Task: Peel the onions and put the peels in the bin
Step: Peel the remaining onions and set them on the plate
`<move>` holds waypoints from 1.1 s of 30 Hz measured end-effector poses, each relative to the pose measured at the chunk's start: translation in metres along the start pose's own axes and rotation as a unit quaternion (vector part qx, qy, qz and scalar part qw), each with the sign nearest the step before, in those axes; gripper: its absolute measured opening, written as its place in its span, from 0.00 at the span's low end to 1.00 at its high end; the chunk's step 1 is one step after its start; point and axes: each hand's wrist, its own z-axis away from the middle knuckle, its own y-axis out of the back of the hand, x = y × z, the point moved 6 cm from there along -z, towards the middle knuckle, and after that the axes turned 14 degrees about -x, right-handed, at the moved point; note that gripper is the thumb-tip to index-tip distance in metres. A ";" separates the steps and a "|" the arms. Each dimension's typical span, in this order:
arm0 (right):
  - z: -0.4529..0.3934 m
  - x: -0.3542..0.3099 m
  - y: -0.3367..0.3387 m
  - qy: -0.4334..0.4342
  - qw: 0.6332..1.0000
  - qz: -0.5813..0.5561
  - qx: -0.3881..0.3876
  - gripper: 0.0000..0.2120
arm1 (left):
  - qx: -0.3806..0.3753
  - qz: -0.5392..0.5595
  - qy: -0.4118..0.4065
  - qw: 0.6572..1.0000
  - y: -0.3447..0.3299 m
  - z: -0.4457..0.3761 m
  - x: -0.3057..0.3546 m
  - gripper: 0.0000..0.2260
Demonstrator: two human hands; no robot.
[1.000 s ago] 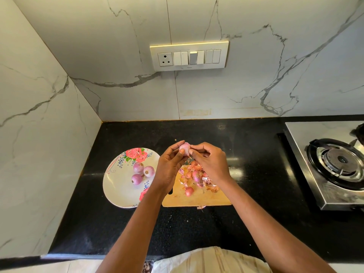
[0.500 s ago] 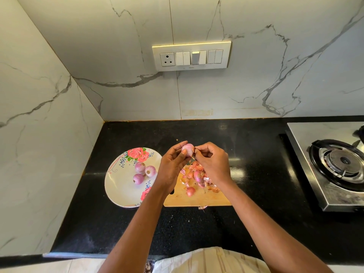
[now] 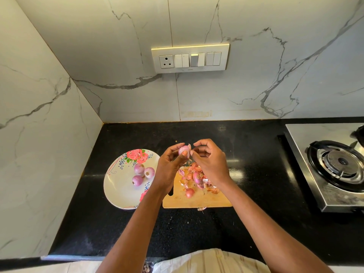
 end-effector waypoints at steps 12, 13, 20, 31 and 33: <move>-0.013 0.039 0.013 -0.089 0.987 0.106 -0.077 0.08 | 0.004 0.004 0.022 1.000 0.009 -0.004 -0.011 0.14; -0.013 0.042 0.013 -0.097 0.983 0.125 -0.089 0.09 | 0.004 0.002 0.024 1.000 0.009 -0.004 -0.012 0.14; -0.006 0.050 0.015 -0.114 0.972 0.161 -0.127 0.07 | 0.004 -0.006 0.033 0.999 0.007 -0.005 -0.020 0.12; -0.004 0.033 0.004 -0.053 0.990 0.067 -0.114 0.10 | 0.000 0.011 0.033 0.999 0.000 0.000 -0.024 0.14; -0.003 0.023 0.001 -0.026 0.993 0.062 -0.098 0.12 | -0.006 0.021 0.027 0.999 0.000 0.000 -0.022 0.18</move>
